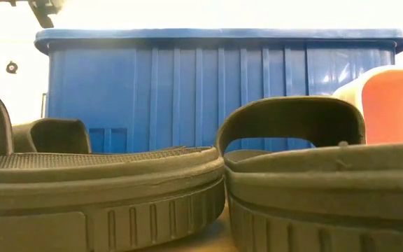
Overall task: Pick and place slides into bin
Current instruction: Put the pink slide into the blue bin
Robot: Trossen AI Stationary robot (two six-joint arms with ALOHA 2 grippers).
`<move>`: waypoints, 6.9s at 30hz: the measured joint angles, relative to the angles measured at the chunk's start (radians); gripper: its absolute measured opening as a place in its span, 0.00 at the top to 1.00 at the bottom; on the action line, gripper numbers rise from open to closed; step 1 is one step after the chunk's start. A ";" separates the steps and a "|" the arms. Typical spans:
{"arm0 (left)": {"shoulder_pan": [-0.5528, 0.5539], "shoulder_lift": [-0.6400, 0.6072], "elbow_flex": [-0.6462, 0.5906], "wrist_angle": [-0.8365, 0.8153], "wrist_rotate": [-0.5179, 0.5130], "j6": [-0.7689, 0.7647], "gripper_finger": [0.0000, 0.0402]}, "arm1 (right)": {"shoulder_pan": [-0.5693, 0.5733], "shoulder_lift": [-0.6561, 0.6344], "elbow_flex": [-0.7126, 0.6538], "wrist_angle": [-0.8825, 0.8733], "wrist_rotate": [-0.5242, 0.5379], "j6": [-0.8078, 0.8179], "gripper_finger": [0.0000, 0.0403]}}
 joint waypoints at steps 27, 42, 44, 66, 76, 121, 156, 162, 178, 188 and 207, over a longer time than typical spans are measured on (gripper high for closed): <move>0.000 0.000 -0.001 -0.005 0.000 -0.002 0.46 | 0.040 0.368 -0.016 -0.244 -0.262 0.020 0.46; 0.000 0.000 -0.004 -0.030 0.000 -0.002 0.46 | 0.040 0.375 -0.161 -0.244 -0.177 -0.033 0.46; 0.000 0.000 -0.004 -0.029 0.000 -0.002 0.46 | 0.040 0.375 -0.187 -0.244 -0.174 -0.043 0.46; 0.000 0.000 -0.004 -0.029 0.000 -0.002 0.46 | 0.047 0.375 -0.354 -0.249 -0.173 0.007 0.87; 0.000 0.000 -0.004 -0.029 0.000 -0.002 0.46 | 0.094 0.318 -0.340 -0.239 -0.147 0.093 0.97; 0.000 0.000 -0.005 -0.028 0.000 -0.002 0.46 | -0.512 -0.208 -0.039 -0.071 0.166 -0.747 0.98; 0.000 -0.006 -0.005 -0.020 -0.202 0.050 0.46 | -1.052 -0.149 -0.639 0.491 -0.056 -1.414 0.98; 0.000 -0.006 -0.005 -0.020 -0.225 0.077 0.46 | -1.046 -0.192 -0.746 0.650 -0.072 -1.573 0.98; 0.000 -0.006 -0.005 -0.020 -0.261 0.078 0.46 | -1.042 -0.237 -0.847 0.742 -0.202 -1.694 0.98; 0.000 -0.006 -0.005 -0.020 -0.265 0.077 0.46 | -1.080 -0.237 -1.033 0.988 -0.175 -1.808 0.98; 0.000 -0.006 -0.005 -0.020 -0.267 0.076 0.46 | -1.113 -0.238 -1.101 0.951 -0.123 -1.534 0.87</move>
